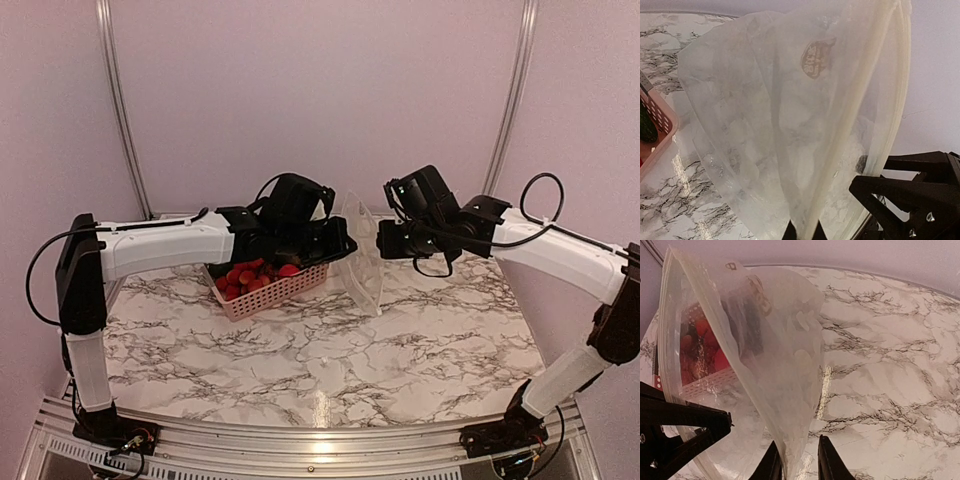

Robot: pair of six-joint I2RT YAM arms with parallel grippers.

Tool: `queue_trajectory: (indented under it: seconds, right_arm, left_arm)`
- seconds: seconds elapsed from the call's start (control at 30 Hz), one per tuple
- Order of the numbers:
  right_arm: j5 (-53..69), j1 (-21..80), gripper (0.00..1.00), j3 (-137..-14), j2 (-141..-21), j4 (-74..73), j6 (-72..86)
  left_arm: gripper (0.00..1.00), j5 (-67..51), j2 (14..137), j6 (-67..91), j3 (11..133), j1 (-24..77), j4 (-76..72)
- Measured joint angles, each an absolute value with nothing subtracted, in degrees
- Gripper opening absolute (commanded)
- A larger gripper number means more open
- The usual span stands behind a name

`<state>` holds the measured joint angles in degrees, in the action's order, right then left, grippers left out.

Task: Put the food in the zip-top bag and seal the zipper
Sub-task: Adjust the zipper food storage bag at the center of the board, then pick up the fake vegetable from the bin.

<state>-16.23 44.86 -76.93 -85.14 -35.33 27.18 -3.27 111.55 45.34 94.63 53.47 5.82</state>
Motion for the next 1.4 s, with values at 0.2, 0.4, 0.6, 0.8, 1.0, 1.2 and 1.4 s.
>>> queue_trajectory:
  seconds: [0.2,0.4,0.6,0.8,1.0,1.2,1.4]
  right_arm:
    - [-17.5,44.8,0.1,-75.4,-85.2,-32.3,26.4]
    - [-17.0,44.8,0.0,-74.7,-85.3,-30.1,25.7]
    - [-15.9,41.8,0.0,-74.8,-85.2,-29.6,23.6]
    - [-16.2,31.8,0.0,-78.6,-84.3,-33.6,18.4]
    - [-23.6,23.7,0.0,-86.5,-82.4,-38.3,11.7]
    - [-24.3,24.9,0.0,-85.8,-84.4,-39.8,7.8]
    - [-13.3,29.1,0.0,-80.4,-92.0,-40.0,9.0]
  left_arm:
    - [0.0,-4.1,111.5,45.7,94.0,53.5,5.6]
    - [0.14,-4.1,111.4,45.9,92.7,53.5,4.5]
    - [0.4,-4.8,111.4,44.4,92.4,53.5,4.6]
    - [0.99,-4.3,108.3,36.8,91.9,53.4,7.4]
    - [0.99,-2.0,94.2,30.5,82.9,52.6,8.4]
    - [0.99,-3.6,91.3,25.9,82.2,50.7,12.3]
    - [0.99,-2.4,92.5,22.6,79.9,50.7,15.8]
